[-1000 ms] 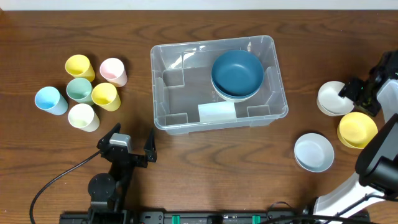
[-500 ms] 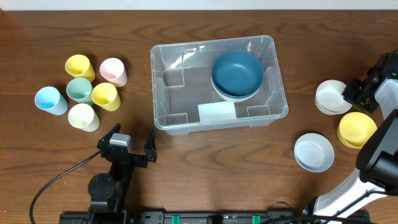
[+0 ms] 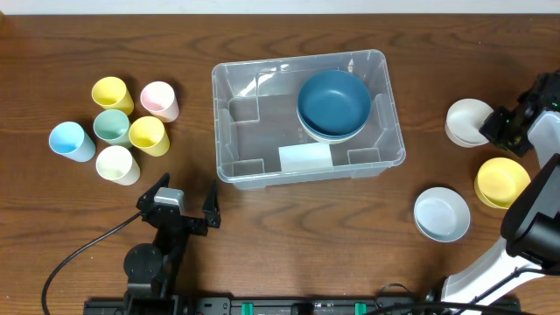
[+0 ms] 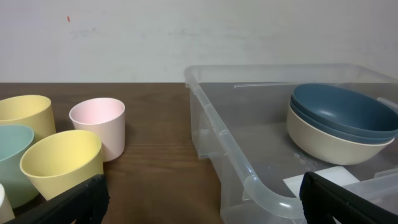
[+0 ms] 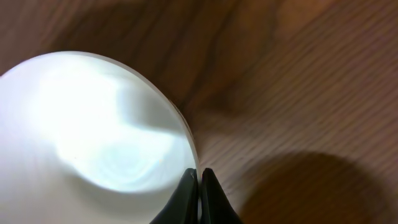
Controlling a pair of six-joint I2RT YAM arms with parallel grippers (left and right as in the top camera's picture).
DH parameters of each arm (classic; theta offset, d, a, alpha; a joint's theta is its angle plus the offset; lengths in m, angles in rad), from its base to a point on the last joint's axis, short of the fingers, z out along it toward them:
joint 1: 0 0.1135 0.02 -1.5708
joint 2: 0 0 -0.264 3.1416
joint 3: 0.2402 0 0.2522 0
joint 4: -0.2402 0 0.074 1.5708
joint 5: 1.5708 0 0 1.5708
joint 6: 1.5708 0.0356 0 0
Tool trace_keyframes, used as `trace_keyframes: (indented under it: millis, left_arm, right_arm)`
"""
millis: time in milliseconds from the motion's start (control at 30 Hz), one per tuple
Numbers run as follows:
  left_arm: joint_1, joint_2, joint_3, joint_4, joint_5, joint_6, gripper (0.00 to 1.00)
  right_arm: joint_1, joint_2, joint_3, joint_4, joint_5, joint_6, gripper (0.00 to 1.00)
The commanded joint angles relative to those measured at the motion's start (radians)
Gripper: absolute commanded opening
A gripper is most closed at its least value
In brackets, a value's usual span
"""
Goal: Pack container
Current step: 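Grasp the small white bowl at the right with the right gripper, then place the white bowl in the container's left side and release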
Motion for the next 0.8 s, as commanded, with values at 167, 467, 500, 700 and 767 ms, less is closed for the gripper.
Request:
trace_keyframes:
  millis: [167,467,500,700,767]
  left_arm:
    - [-0.004,-0.006,-0.018,-0.033,0.011,0.014,0.98]
    - [-0.004,-0.006,-0.018,-0.033,0.011,0.014,0.98]
    - [-0.004,-0.006,-0.018,-0.033,0.011,0.014,0.98]
    - [-0.004,-0.006,-0.018,-0.033,0.011,0.014,0.98]
    - [-0.004,-0.006,-0.018,-0.033,0.011,0.014,0.98]
  right_arm:
    - [-0.005,-0.087,0.148,-0.068,-0.188,0.016,0.01]
    - [0.053,-0.343,0.214,-0.098,-0.364,0.05,0.01]
    - [0.076,-0.377,0.214,-0.098,-0.368,0.05,0.01]
    - [0.295,-0.538,0.214,-0.078,-0.359,0.051,0.01]
    - [0.406,-0.563,0.214,-0.055,-0.322,0.065,0.01]
